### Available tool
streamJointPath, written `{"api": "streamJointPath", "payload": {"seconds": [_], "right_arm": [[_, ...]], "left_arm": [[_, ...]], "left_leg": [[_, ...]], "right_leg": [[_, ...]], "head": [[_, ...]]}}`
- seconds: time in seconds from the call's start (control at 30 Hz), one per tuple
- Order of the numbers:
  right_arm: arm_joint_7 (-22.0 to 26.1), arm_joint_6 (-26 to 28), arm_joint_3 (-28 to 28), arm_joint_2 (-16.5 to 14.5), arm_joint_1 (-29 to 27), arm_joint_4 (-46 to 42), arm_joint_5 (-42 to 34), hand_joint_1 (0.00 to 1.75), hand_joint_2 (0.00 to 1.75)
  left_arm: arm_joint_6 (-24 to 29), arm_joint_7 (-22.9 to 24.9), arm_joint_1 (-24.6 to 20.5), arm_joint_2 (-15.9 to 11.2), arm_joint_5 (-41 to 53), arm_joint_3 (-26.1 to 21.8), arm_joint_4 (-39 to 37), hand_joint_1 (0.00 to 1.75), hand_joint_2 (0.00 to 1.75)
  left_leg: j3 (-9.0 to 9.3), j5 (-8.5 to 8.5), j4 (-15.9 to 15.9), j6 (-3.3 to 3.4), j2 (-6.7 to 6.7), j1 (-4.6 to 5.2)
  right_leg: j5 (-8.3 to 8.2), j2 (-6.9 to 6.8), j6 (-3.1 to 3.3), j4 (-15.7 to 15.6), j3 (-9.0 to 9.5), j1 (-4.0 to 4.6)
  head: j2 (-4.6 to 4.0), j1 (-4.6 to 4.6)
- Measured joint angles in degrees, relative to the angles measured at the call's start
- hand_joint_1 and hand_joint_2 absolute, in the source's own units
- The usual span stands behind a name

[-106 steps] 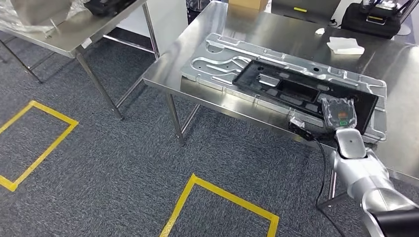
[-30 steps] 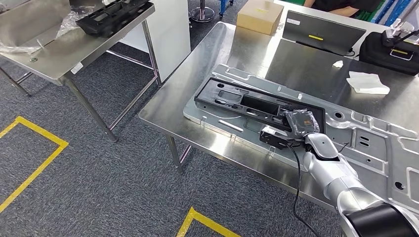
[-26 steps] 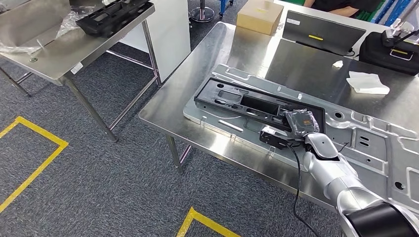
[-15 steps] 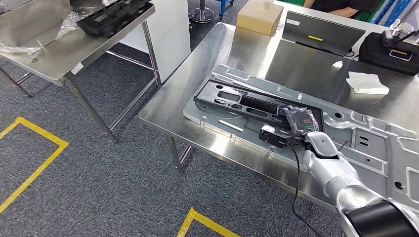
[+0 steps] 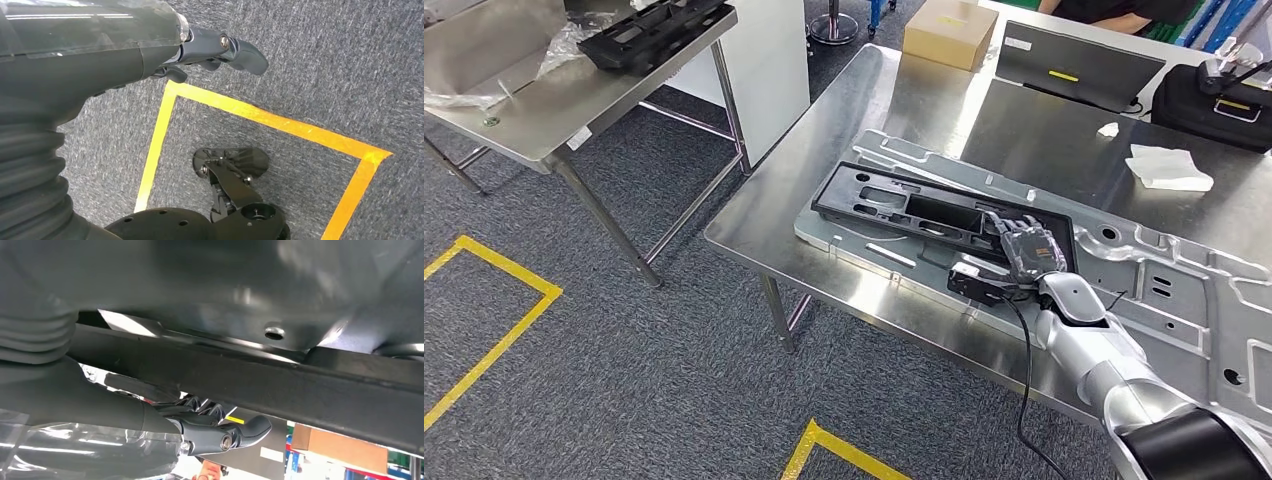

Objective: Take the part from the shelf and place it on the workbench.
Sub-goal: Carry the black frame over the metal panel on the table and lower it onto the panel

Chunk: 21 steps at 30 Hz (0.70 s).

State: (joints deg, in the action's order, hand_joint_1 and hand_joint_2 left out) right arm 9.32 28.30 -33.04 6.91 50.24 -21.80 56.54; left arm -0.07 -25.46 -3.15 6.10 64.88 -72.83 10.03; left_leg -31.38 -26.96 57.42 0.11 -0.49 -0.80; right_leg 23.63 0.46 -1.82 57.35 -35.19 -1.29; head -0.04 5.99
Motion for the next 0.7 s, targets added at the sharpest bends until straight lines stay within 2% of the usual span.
{"api": "streamJointPath", "payload": {"seconds": [0.53,0.67,0.7], "right_arm": [[-0.6,-1.3,-1.1,0.0,0.0,0.2,0.5,0.00,0.00],[-0.4,-1.5,-1.2,0.0,0.1,0.2,0.2,0.00,0.00],[-0.4,-1.5,-1.2,0.0,0.1,0.2,0.1,0.00,0.00]], "left_arm": [[-0.8,-2.0,-0.1,0.2,-0.9,0.0,0.0,0.00,1.75],[-1.8,-3.1,-0.1,0.2,-1.9,-0.5,0.0,0.00,0.00],[-2.0,-3.3,-0.1,0.2,-2.1,-0.6,0.0,0.00,0.00]], "left_leg": [[0.04,-0.05,-0.1,-0.08,0.00,0.02],[0.08,-0.05,-0.2,-0.08,0.00,0.02],[0.09,-0.05,-0.2,-0.08,0.00,0.02]], "right_leg": [[0.10,-0.01,0.07,0.0,-0.05,0.04],[0.10,0.00,0.08,0.0,-0.06,0.05],[0.11,0.00,0.09,0.0,-0.06,0.05]], "head": [[0.01,0.06],[0.01,0.06],[0.01,0.06]]}}
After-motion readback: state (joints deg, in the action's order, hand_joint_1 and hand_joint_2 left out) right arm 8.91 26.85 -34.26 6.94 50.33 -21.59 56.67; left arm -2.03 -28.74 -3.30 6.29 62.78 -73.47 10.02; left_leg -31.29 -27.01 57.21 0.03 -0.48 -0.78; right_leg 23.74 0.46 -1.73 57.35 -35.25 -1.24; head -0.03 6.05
